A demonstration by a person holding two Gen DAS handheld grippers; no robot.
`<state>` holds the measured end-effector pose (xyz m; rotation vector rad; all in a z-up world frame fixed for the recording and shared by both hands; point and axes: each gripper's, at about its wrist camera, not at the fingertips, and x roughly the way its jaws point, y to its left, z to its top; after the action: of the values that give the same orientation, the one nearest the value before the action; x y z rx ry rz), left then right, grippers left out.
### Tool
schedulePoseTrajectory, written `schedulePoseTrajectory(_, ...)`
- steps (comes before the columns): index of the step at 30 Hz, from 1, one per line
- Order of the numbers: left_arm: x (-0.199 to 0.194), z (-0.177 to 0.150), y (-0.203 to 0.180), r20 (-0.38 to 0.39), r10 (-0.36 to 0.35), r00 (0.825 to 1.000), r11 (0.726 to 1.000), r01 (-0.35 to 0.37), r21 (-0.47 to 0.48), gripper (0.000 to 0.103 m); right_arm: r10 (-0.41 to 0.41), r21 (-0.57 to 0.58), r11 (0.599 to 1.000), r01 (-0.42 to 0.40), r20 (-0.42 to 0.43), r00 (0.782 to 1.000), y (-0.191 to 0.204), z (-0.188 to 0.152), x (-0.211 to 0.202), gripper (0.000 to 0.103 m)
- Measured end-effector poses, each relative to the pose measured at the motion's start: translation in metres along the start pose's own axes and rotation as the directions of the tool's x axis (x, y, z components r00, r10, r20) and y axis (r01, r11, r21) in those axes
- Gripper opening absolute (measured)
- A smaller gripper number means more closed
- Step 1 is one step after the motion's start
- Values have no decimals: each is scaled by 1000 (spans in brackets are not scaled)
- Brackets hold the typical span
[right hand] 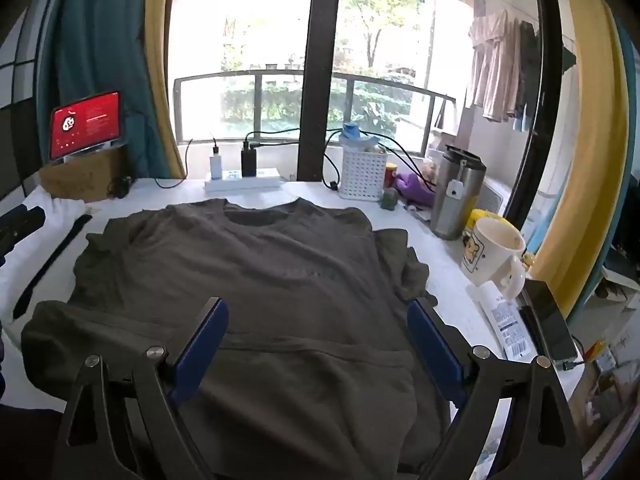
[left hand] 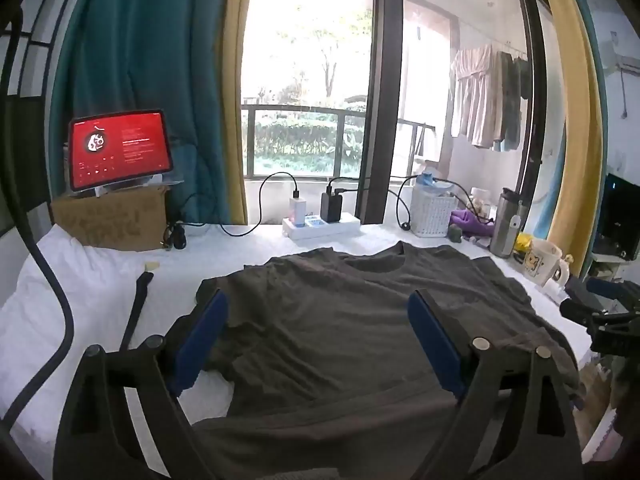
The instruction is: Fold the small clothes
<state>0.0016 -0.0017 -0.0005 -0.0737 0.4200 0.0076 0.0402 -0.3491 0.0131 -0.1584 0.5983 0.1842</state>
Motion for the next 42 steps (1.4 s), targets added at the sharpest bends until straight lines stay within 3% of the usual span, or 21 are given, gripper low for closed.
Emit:
schedulePoseTrajectory(6,-14,17,-2,33,-18,999,1000,19,-17,92,-1,4,1000,1,-2,1000,2,0,-2,92)
schedulePoseTrajectory(9,-19,26,-5,39,-27,999,999,28,-18,102,-1,0,1000,1,3,1000,11,11,-10,92)
schedulePoseTrajectory(17,-22,18,-5,58,-60,997,998,61,-5,102,21,4,1000,-21,24,999,9,8,-11,92)
schedulePoseTrajectory(42,-28,15,-7,69,-54,996,998,55,-16,102,23,4,1000,-23,41,999,12,13,-18,92)
